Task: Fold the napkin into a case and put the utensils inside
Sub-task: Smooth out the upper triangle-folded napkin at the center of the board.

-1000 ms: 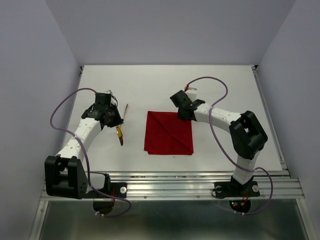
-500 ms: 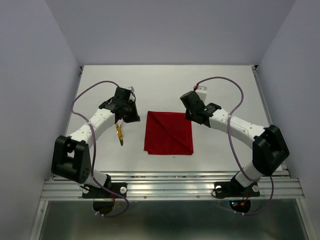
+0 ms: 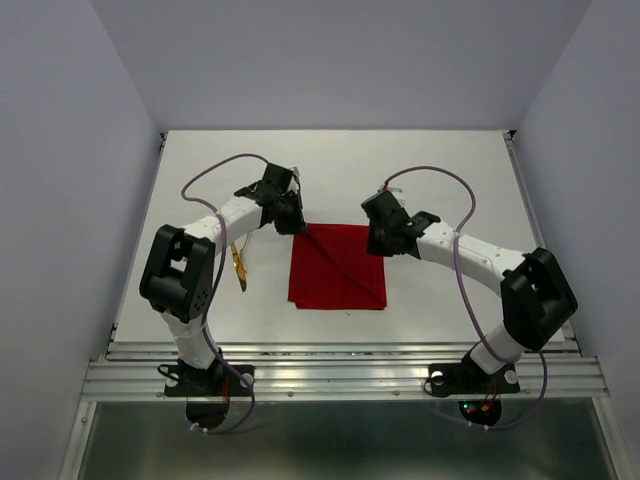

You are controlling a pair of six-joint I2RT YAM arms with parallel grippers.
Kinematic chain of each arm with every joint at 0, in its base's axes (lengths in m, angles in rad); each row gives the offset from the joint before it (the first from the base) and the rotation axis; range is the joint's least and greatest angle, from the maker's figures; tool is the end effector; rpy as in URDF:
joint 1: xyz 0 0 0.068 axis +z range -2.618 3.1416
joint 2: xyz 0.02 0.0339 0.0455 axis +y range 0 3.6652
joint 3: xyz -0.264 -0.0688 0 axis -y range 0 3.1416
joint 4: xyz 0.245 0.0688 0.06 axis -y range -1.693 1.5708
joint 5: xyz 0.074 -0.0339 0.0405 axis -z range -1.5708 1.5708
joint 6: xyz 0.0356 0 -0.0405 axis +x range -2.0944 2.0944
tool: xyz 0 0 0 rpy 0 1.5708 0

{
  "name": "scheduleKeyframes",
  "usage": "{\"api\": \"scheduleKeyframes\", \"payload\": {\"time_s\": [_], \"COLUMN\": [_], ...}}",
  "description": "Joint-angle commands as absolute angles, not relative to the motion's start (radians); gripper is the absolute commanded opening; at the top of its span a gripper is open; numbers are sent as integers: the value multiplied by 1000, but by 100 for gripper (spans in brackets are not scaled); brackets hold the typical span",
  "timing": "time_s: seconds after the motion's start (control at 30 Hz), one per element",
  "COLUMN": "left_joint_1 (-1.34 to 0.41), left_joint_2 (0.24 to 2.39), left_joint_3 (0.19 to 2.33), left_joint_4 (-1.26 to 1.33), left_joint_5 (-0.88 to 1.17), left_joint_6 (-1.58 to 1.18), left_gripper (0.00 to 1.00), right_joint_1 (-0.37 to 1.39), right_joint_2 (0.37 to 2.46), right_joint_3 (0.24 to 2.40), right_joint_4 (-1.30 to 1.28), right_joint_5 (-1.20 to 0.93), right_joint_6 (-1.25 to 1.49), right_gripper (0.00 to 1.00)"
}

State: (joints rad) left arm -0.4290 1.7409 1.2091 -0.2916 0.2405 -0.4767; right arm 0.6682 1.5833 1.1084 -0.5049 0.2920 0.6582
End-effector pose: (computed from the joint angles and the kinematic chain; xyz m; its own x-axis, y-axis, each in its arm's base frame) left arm 0.3421 -0.1658 0.2215 -0.8456 -0.1033 -0.5238 0.1837 0.8649 -0.4671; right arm 0.2645 0.1957 0.2291 -0.8016 0.1136 -0.5870 0.0289 0.9880 0.1517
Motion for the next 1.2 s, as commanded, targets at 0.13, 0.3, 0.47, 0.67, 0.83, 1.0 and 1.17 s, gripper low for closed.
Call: {"api": "scheduleKeyframes", "payload": {"time_s": [0.13, 0.3, 0.47, 0.67, 0.83, 1.0, 1.17], "left_joint_1": [-433, -433, -433, -433, -433, -433, -433], "left_joint_2": [1831, 1879, 1904, 1916, 1895, 1852, 1801], "left_joint_3": [1296, 1342, 1362, 1365, 1361, 1345, 1272], "left_joint_4": [-271, -284, -299, -304, -310, -333, -325], "left_joint_5": [253, 241, 229, 224, 224, 218, 212], "left_joint_6": [-465, -456, -445, -442, -440, -439, -437], "left_gripper": [0, 0, 0, 0, 0, 0, 0], "right_joint_1": [729, 801, 831, 831, 831, 831, 831], "right_joint_2": [1483, 1500, 1526, 1555, 1562, 1582, 1591], "right_joint_3": [1057, 1029, 996, 976, 953, 960, 968], "right_joint_4": [-572, -584, -554, -549, -560, -597, -598], "right_joint_5": [183, 206, 218, 241, 282, 382, 452], "right_joint_6": [693, 749, 804, 821, 827, 828, 821], "right_gripper": [22, 22, 21, 21, 21, 21, 22]}}
